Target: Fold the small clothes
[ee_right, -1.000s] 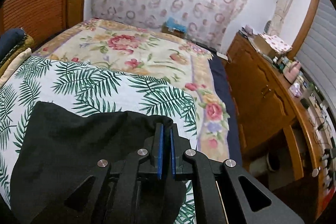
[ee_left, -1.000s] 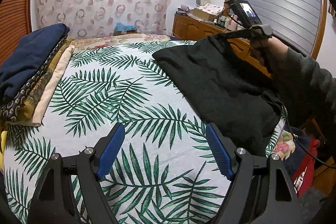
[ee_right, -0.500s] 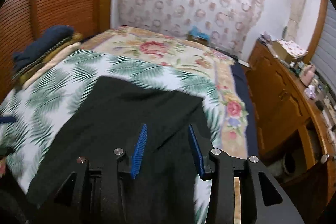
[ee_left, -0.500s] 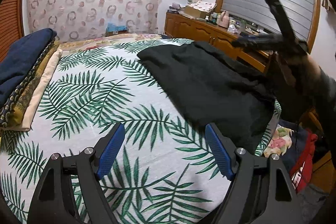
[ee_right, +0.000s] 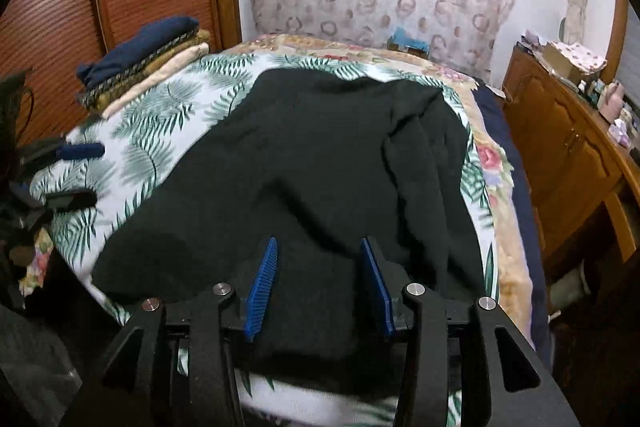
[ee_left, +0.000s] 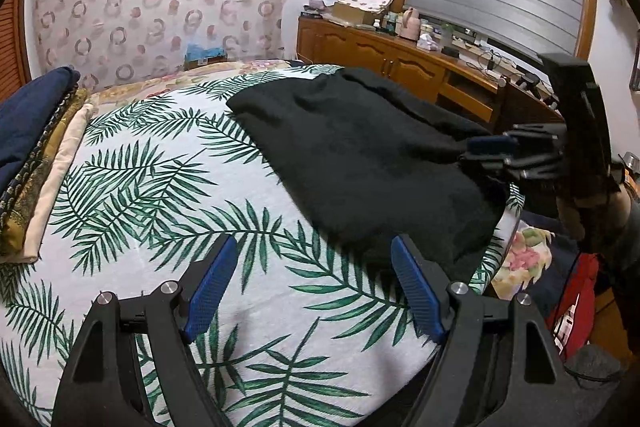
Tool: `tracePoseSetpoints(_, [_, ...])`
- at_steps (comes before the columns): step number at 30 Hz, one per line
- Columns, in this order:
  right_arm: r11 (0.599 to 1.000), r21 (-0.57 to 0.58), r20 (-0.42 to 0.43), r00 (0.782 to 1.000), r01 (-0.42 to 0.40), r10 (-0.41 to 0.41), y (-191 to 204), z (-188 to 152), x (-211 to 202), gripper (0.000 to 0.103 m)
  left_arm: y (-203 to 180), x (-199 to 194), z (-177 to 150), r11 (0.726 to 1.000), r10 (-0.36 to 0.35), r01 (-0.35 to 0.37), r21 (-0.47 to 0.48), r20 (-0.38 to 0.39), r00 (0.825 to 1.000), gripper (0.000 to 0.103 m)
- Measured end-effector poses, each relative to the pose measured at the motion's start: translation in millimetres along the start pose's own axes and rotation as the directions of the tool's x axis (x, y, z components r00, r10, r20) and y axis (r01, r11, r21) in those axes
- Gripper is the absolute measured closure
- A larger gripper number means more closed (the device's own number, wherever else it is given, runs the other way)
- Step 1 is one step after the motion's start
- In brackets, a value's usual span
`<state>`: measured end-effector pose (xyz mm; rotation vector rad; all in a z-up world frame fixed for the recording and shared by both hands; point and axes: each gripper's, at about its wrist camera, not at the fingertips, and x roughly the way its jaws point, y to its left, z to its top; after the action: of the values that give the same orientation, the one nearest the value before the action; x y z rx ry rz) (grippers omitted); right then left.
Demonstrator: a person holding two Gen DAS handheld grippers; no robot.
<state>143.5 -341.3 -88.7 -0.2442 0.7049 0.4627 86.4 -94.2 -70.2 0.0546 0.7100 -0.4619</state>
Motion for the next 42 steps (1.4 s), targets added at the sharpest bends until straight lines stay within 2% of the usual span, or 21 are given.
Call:
tracePoseSetpoints(8, [1.000,0.003,-0.014,1.000,0.007,-0.007,-3.2,-14.4,-5.3,0.058,-6.7,3.1,-1.2,1.000,-0.002,0.002,0.008,-0.012,1.000,0.023])
tracePoseSetpoints(10, [1.000,0.015,-0.005,1.000,-0.001,0.001,-4.3,-15.4,-8.4,0.066,-7.6,4.1,-2.1,1.000,-0.003,0.003,0.008,-0.014,1.000,0.023])
tracePoseSetpoints(12, [1.000,0.022,-0.004,1.000,-0.021,0.021,-4.3,-18.0,-8.7,0.083,-9.0,4.4,-2.4,1.000,-0.004,0.004,0.009,-0.016,1.000,0.023])
tracePoseSetpoints(13, [1.000,0.018,-0.001,1.000,-0.023,0.023,-3.7,-21.2,-9.5,0.089,-9.6,4.4,-2.6,1.000,-0.004,0.004,0.011,-0.017,1.000,0.023])
tracePoseSetpoints(15, [1.000,0.008,0.000,1.000,-0.024,0.024,-2.5,-25.6,-13.1,0.094,-9.9,4.4,-2.6,1.000,-0.003,0.004,0.011,-0.018,1.000,0.023])
tracePoseSetpoints(18, [0.999,0.033,0.014,0.999,-0.043,0.043,-9.0,-31.7,-21.6,0.095,-10.0,4.7,-2.7,1.000,-0.004,0.005,0.010,-0.017,1.000,0.023])
tracePoseSetpoints(22, [0.998,0.063,0.039,0.999,-0.022,0.019,-22.1,-44.4,-43.1,0.096,-13.3,5.8,-3.3,1.000,-0.010,0.010,0.015,-0.022,1.000,0.023])
tracePoseSetpoints(31, [0.989,0.058,-0.009,0.991,0.135,-0.135,-36.0,-68.1,-65.1,0.097,-33.6,16.1,-8.2,0.998,-0.042,0.044,0.044,-0.059,0.997,0.023])
tracePoseSetpoints(34, [0.985,0.103,-0.003,0.990,0.139,-0.140,-41.3,-65.2,-67.7,0.097,-37.0,18.6,-10.0,0.998,-0.049,0.052,0.047,-0.070,0.996,0.023])
tracePoseSetpoints(35, [0.983,0.121,0.012,0.990,0.137,-0.139,-43.3,-63.5,-70.3,0.097,-37.4,19.4,-10.3,0.998,-0.048,0.052,0.045,-0.072,0.996,0.023])
tracePoseSetpoints(37, [0.980,0.139,0.036,0.988,0.143,-0.149,-44.5,-55.9,-72.0,0.089,-36.9,21.0,-10.5,0.998,-0.049,0.052,0.039,-0.075,0.996,0.023])
tracePoseSetpoints(40, [0.983,0.134,0.081,0.988,0.123,-0.135,-41.2,-41.3,-67.7,0.068,-35.9,23.2,-11.7,0.998,-0.051,0.054,0.031,-0.080,0.995,0.023])
tracePoseSetpoints(41, [0.985,0.133,0.094,0.988,0.111,-0.124,-39.9,-33.7,-63.4,0.056,-35.9,24.2,-12.5,0.998,-0.051,0.054,0.028,-0.083,0.995,0.023])
tracePoseSetpoints(42, [0.986,0.133,0.100,0.988,0.103,-0.117,-38.7,-25.0,-57.2,0.053,-35.5,25.3,-13.0,0.998,-0.050,0.053,0.027,-0.086,0.995,0.023])
